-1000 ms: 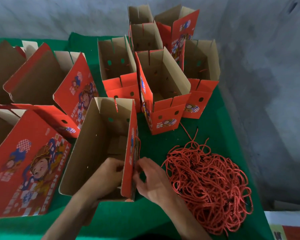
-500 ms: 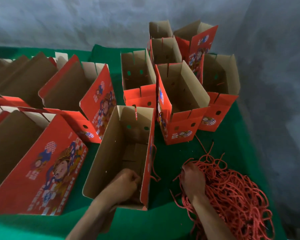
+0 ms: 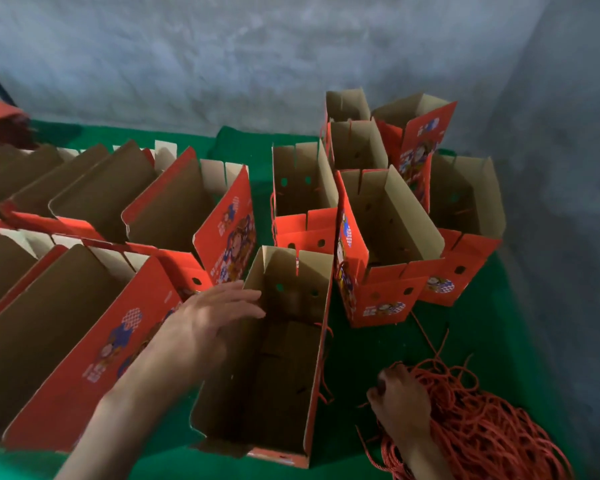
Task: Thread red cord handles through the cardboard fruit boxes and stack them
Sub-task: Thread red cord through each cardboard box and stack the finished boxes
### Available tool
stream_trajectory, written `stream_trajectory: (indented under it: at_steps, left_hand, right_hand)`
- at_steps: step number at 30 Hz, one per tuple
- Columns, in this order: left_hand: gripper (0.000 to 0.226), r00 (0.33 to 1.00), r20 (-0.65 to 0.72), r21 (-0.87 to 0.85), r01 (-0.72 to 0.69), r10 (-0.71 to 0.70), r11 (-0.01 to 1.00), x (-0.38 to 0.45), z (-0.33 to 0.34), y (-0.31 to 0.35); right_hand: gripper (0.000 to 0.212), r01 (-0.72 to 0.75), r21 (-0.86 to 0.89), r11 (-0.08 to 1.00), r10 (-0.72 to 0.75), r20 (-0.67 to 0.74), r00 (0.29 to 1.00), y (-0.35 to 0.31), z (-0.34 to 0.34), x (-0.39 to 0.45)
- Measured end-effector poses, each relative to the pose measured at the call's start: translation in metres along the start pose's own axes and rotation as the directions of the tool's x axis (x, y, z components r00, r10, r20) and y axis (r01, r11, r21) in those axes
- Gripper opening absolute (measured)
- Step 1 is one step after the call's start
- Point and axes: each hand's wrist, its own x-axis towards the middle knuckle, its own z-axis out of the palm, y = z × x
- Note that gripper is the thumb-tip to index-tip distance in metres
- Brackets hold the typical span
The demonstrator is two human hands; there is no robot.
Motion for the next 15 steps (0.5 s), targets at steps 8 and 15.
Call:
stream_trajectory:
  at_steps: [8,15]
  left_hand:
    - [0.038,1.0,0.03,0.126,-0.013,0.009,0.992,0.0,0.01,-0.019]
    - [0.035,0.999,-0.033,0.192,-0.018,0.025,0.981,0.002,0.026,0.003]
  right_hand:
    - [0.008,-0.147,0.759,0.634,0.005,0.186,0.983,-0.034,-0.024,-0.024]
    - [0.004,-0.104,0.98,0.169,0.328,0.044,0.944,-0.019,-0.027,-0.035]
